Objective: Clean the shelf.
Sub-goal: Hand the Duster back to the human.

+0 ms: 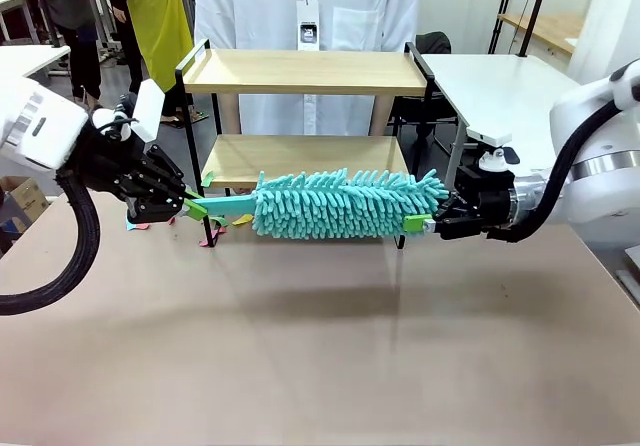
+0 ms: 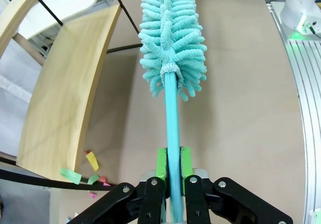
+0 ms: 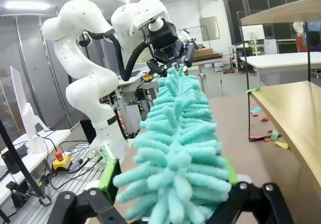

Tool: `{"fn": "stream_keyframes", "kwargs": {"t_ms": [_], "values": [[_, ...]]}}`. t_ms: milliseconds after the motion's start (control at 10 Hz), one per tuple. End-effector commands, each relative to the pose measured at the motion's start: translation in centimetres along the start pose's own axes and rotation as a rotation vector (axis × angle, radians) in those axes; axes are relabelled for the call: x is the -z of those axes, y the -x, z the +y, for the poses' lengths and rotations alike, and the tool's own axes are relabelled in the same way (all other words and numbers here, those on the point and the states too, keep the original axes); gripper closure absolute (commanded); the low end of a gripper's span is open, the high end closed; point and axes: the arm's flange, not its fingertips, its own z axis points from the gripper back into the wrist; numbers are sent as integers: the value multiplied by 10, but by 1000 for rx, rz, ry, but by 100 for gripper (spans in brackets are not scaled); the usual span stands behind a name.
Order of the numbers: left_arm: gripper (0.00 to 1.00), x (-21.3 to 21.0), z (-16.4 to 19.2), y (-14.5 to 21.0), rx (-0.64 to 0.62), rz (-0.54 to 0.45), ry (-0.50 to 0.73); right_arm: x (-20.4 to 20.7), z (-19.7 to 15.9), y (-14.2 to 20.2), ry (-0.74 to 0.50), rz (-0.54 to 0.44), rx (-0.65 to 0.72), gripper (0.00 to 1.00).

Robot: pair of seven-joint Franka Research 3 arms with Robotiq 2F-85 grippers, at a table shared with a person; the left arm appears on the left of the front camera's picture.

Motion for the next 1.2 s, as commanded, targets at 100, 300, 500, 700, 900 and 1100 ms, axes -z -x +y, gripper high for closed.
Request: {"fn": "stream_keyframes", "kwargs": {"t_ms": [100,300,500,700,900,1100], "values": [[87,2,-1,-3,14,-39,3,14,-11,-1,-14,-5,-17,60],[87,2,-1,-3,14,-39,3,12,-12,-1,-19,-11,-13,100],[87,2,-1,-3,14,-39,3,10,-12,-1,-24,-19,-8,100],[87,2,-1,-3,14,-39,3,8,-13,-1,-18,-18,-12,100],[87,2,-1,-3,14,-39,3,7,-12,-1,-13,-13,-19,100],[87,2,-1,-3,14,-39,3,6,-12,-2,-40,-18,-40,100]]}}
